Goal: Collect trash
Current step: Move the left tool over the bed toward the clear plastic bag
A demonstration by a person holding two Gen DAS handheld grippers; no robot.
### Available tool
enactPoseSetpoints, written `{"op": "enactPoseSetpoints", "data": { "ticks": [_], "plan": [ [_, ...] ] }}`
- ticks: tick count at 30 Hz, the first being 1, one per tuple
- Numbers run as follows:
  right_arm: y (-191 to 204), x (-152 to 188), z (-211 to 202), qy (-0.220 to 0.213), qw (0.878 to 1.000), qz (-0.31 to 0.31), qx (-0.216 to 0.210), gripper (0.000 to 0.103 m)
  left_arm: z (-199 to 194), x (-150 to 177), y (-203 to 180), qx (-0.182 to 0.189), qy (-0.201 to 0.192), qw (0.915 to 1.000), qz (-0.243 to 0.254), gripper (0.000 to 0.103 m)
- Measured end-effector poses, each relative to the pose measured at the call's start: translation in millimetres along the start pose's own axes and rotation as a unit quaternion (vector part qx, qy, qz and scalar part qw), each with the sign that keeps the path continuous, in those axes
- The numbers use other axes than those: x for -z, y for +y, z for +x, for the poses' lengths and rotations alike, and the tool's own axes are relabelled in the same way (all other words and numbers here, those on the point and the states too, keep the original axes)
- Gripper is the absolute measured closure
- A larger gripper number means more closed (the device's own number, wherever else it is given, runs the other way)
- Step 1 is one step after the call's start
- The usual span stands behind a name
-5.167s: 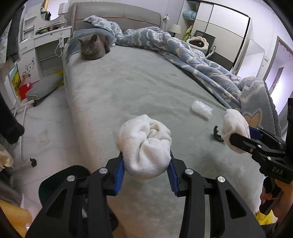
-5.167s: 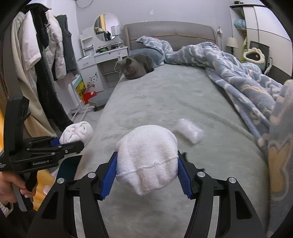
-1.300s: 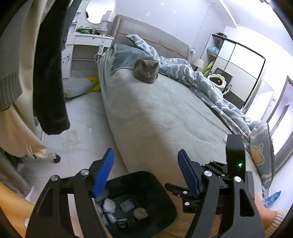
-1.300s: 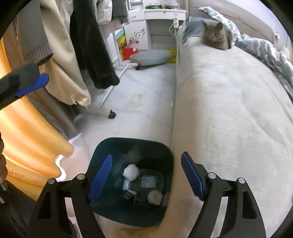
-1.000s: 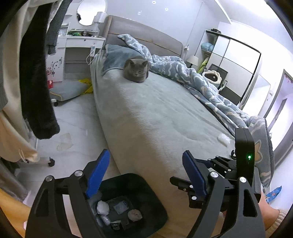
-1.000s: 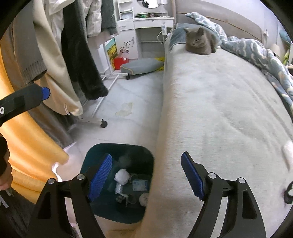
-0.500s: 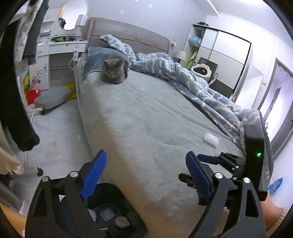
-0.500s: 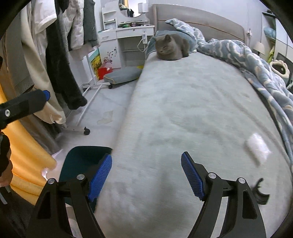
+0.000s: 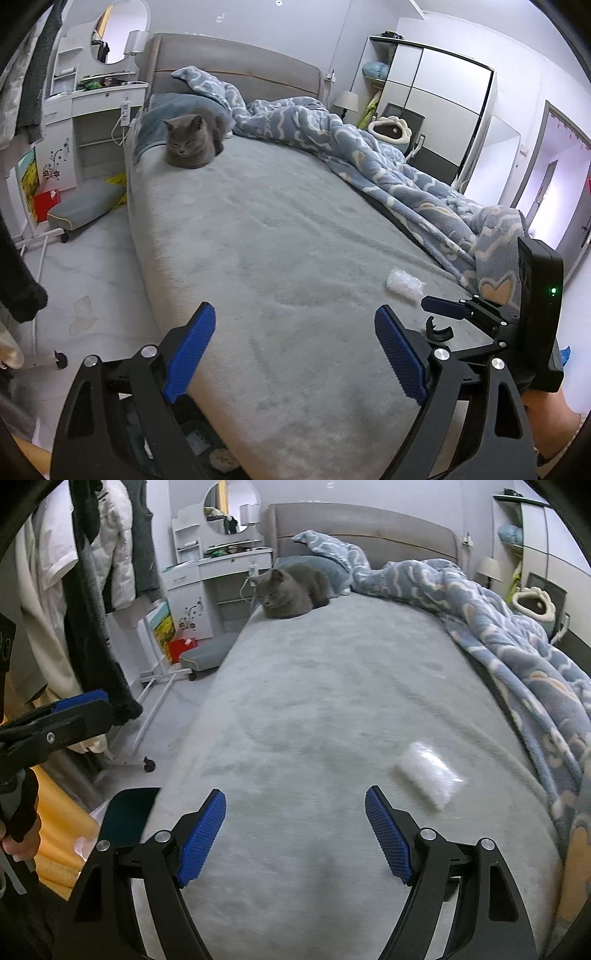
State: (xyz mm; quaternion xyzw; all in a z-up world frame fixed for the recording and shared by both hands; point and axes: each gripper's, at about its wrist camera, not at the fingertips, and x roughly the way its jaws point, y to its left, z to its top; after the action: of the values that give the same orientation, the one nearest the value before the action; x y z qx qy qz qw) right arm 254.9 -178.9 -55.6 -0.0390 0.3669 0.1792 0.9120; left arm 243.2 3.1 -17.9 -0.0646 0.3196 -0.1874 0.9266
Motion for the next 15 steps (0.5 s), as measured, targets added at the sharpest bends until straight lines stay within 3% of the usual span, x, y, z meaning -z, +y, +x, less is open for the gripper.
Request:
{"op": "enactPoseSetpoints", "data": {
  "ticks": [15],
  "plan": [
    [-64,19,-2,0.021,0.999,0.02,0.019,0.024,46,-12,-43,0.026,0.014,0.9996,0.006,0.012]
  ]
}}
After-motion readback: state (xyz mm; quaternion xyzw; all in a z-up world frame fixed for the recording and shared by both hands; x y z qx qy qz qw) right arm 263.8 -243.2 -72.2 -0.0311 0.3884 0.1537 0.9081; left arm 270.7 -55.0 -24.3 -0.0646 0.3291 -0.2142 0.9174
